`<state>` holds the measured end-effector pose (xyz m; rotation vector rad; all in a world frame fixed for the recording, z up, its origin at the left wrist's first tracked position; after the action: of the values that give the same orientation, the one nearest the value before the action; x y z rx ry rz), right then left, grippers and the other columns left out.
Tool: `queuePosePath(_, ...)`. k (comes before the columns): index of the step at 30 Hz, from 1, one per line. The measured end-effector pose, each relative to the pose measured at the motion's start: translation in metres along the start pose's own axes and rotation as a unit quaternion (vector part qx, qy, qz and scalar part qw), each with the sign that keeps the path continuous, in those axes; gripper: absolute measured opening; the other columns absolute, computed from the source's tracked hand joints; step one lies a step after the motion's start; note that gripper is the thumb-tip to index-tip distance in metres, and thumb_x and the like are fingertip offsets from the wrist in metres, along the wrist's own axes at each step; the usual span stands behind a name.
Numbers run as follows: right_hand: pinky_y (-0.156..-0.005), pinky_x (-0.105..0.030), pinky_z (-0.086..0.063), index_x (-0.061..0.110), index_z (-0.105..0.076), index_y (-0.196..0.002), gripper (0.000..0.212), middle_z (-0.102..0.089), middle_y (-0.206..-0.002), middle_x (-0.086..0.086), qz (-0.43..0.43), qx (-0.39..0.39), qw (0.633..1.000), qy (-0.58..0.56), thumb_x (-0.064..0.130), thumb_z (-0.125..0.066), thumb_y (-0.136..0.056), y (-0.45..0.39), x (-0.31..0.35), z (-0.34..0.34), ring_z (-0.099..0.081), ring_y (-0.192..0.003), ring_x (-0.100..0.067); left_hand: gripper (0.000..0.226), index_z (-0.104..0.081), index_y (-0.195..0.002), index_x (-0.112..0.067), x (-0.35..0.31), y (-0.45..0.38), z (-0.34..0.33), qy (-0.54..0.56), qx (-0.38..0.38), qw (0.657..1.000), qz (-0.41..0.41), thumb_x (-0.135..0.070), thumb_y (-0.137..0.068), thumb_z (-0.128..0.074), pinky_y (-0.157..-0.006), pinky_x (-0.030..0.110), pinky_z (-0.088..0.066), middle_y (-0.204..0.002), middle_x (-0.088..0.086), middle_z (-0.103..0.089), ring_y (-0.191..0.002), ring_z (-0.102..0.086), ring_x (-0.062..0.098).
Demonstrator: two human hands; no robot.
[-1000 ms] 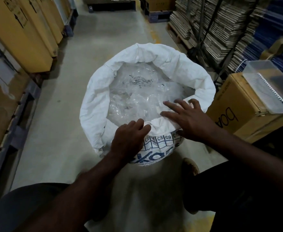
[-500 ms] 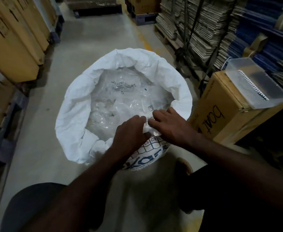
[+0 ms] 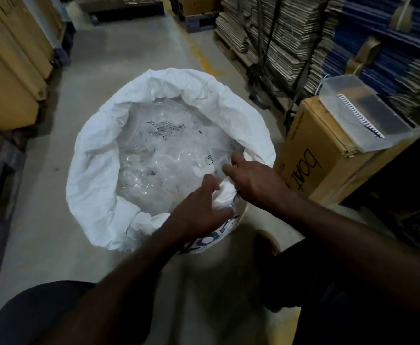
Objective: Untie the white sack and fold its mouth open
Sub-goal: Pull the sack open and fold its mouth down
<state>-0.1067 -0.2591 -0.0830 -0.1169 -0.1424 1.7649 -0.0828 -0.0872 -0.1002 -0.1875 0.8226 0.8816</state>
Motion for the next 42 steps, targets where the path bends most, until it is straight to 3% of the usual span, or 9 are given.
queuePosePath(7,-0.072,-0.021,-0.047,0.020,-0.055,-0.129,0.049,-0.044,-0.137,-0.006,-0.035,0.026,0.985,-0.166,0.025,-0.077,-0.085,0.005,0.003,0.003,-0.061,-0.098,-0.024,0.015,-0.069,-0.099,-0.029,0.008,-0.018,0.005,-0.035,-0.149,0.987,-0.040,-0.032,-0.086,-0.076,-0.073,0.032,-0.050,-0.092,-0.006,-0.071,-0.086,-0.071,0.018)
queuePosePath(12,-0.087,-0.034,-0.052,0.021,-0.046,-0.135,0.061,-0.030,-0.148,-0.007,-0.294,-0.095,0.918,-0.250,0.043,-0.078,-0.088,0.021,-0.019,0.019,-0.060,-0.110,-0.026,0.033,-0.053,-0.116,-0.026,0.001,-0.017,-0.029,-0.176,-0.177,0.967,-0.059,-0.026,-0.090,-0.073,-0.074,0.050,-0.059,-0.112,0.001,-0.055,-0.085,-0.069,0.040)
queuePosePath(15,-0.089,-0.041,-0.053,0.017,-0.036,-0.140,0.082,-0.036,-0.146,-0.015,-0.414,-0.031,0.880,-0.233,0.056,-0.080,-0.084,0.014,-0.034,0.004,-0.058,-0.116,-0.033,0.029,-0.051,-0.110,-0.019,-0.002,-0.014,-0.041,-0.183,-0.182,0.964,-0.063,-0.018,-0.087,-0.070,-0.068,0.049,-0.056,-0.108,0.005,-0.051,-0.079,-0.065,0.044)
queuePosePath(22,-0.068,-0.034,-0.051,0.020,-0.041,-0.125,0.058,-0.050,-0.101,0.007,-0.452,-0.152,0.769,-0.426,0.003,-0.073,-0.080,-0.009,-0.051,0.003,-0.055,-0.088,-0.014,0.028,-0.051,-0.113,-0.019,-0.007,0.001,-0.059,-0.222,-0.131,0.958,-0.129,-0.035,-0.095,-0.066,-0.060,0.032,-0.036,-0.108,0.002,-0.051,-0.072,-0.066,0.032)
queuePosePath(27,-0.059,-0.028,-0.046,0.005,-0.059,-0.094,0.015,-0.054,-0.080,-0.004,-0.524,-0.147,0.617,-0.568,-0.004,-0.055,-0.082,-0.007,-0.082,0.003,-0.058,-0.084,-0.027,0.056,-0.058,-0.123,-0.029,-0.026,-0.003,-0.024,-0.232,0.011,0.972,-0.039,-0.078,-0.098,-0.046,-0.085,0.041,-0.055,-0.120,0.001,-0.067,-0.105,-0.070,0.030)
queuePosePath(29,-0.054,-0.026,-0.034,0.002,-0.051,-0.077,0.011,-0.040,-0.069,-0.010,-0.558,-0.124,0.570,-0.590,-0.006,-0.053,-0.085,-0.003,-0.090,0.005,-0.048,-0.067,-0.026,0.049,-0.061,-0.109,-0.031,-0.038,-0.012,0.011,-0.266,-0.071,0.960,-0.046,-0.074,-0.103,-0.038,-0.084,0.044,-0.057,-0.107,0.000,-0.073,-0.099,-0.072,0.030)
queuePosePath(32,-0.065,-0.030,-0.037,0.006,-0.042,-0.067,0.020,-0.045,-0.070,-0.013,-0.567,-0.107,0.518,-0.632,0.000,-0.054,-0.082,-0.001,-0.091,0.008,-0.045,-0.063,-0.027,0.030,-0.057,-0.137,-0.034,-0.056,-0.050,0.043,-0.253,-0.203,0.931,-0.169,-0.042,-0.108,-0.054,-0.089,0.050,-0.060,-0.137,-0.004,-0.064,-0.121,-0.063,0.028)
queuePosePath(37,-0.082,-0.042,-0.049,0.008,-0.068,-0.096,0.032,-0.066,-0.101,-0.015,-0.525,-0.093,0.482,-0.696,0.016,-0.061,-0.066,0.000,-0.097,0.003,-0.061,-0.090,-0.031,0.059,-0.029,-0.167,-0.034,-0.069,-0.160,0.036,-0.373,-0.077,0.894,-0.237,-0.049,-0.111,-0.041,-0.128,0.058,-0.022,-0.174,-0.005,-0.030,-0.163,-0.020,0.032)
queuePosePath(42,-0.095,-0.048,-0.059,0.014,-0.070,-0.114,0.037,-0.076,-0.111,-0.018,-0.521,-0.063,0.523,-0.672,0.034,-0.059,-0.085,0.001,-0.114,-0.006,-0.072,-0.097,-0.034,0.028,-0.058,-0.110,-0.029,-0.073,-0.211,0.028,-0.290,0.001,0.935,-0.203,-0.043,-0.114,-0.035,-0.111,0.052,-0.030,-0.100,-0.005,-0.069,-0.111,-0.067,0.030)
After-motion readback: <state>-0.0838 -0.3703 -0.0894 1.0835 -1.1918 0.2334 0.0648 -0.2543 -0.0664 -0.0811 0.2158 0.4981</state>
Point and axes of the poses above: each hand's wrist, its own y-axis away from the middle knuckle, its own z-axis out of the back of the hand, x = y × z, the point moved 3 cm from there along -y, towards the middle knuckle
